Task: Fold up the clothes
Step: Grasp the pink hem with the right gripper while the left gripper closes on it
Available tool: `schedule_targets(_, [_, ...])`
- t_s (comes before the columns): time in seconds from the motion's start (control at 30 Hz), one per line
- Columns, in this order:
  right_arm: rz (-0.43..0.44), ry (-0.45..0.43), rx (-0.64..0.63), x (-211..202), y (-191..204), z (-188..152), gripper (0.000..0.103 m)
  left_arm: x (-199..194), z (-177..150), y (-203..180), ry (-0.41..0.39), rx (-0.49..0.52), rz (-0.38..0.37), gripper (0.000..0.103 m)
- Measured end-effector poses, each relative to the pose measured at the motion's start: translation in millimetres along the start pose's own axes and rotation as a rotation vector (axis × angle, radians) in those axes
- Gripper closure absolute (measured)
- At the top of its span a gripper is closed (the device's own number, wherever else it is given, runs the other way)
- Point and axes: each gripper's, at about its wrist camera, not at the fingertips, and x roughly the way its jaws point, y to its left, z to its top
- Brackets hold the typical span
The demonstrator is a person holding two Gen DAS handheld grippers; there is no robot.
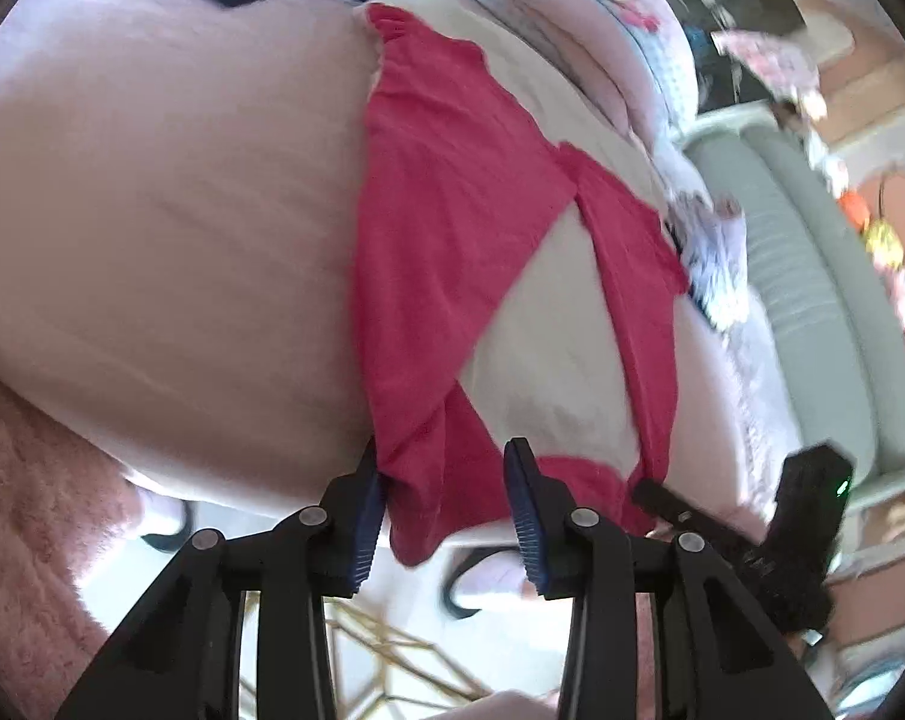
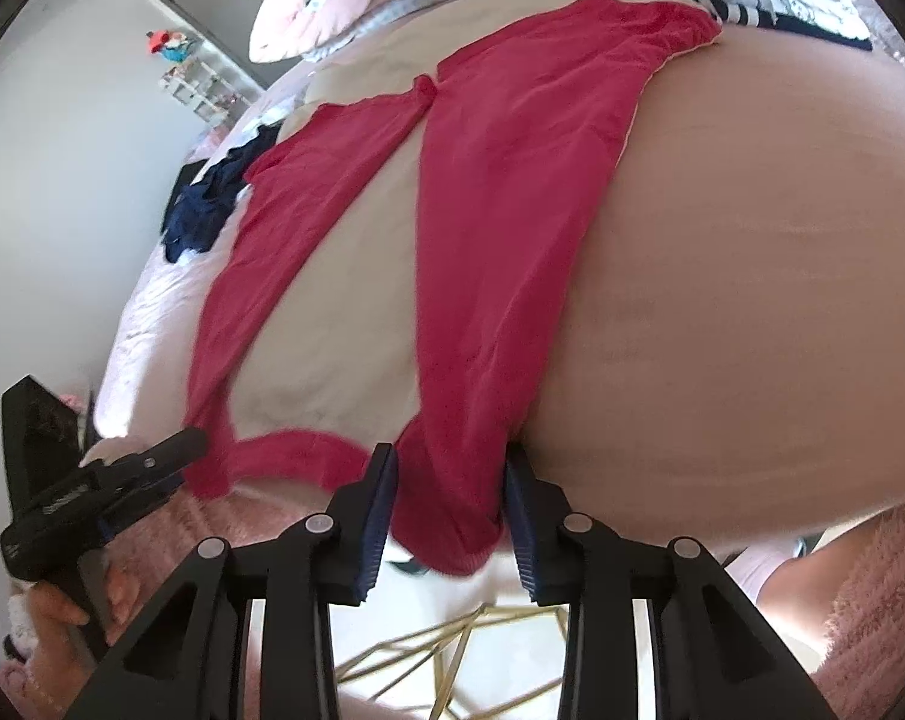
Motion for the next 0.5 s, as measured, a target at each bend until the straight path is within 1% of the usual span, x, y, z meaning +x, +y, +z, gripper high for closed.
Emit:
schedule_targets(0.07, [-0.035, -0.018, -0.038, 4.0, 6.3, 2.7, 0.069, 3.6, 3.5, 2.9, -0.007, -0.020, -0.009, 0.068])
schedule_targets(0.13, [-0.065, -0.017, -0.067, 6.9, 12.2, 3.4, 0.069, 6.4, 3.2, -0.1, -0.007, 0.004, 0.010, 0.068])
schedule_targets(0.2, [-0.073, -0.019, -0.073, 6.3, 13.1, 2.8, 0.069, 8.3, 2.7, -3.8, -0.003, 0.040, 0.034, 0.069])
schedule_targets(0.23, [-0.069, -0.015, -0.075, 5.2, 12.0, 3.2, 0.069, 8.7, 2.4, -5.7, 0.003, 0.063, 0.048, 0.074])
schedule_targets(0.27, [-0.065, -0.011, -0.078, 4.0, 10.8, 3.7, 0.070, 7.8, 2.0, -5.5, 0.009, 0.064, 0.056, 0.083])
schedule_targets(0.3, [-0.061, -0.007, -0.080, 2.9, 9.6, 4.2, 0.079, 6.5, 1.5, -4.5, 0.014, 0.058, 0.063, 0.095])
schedule_targets(0.33, [-0.040, -0.003, -0.062, -0.5, 6.0, 3.3, 0.087, 2.2, 0.4, -0.5, 0.010, 0.044, 0.044, 0.096])
schedule_targets(0.4, [0.003, 0.005, -0.025, -7.3, -1.1, 1.5, 0.093, -3.1, 0.8, 1.5, -0.003, 0.032, 0.006, 0.097])
schedule_targets(0.43, [0.009, 0.000, -0.007, -10.5, -4.3, -0.8, 0.093, -4.1, 0.9, 1.4, -0.006, 0.031, -0.013, 0.097])
schedule_targets(0.5, [0.008, -0.001, 0.021, -6.0, -8.6, 1.3, 0.094, -0.6, 1.6, 3.0, 0.001, 0.014, -0.026, 0.096])
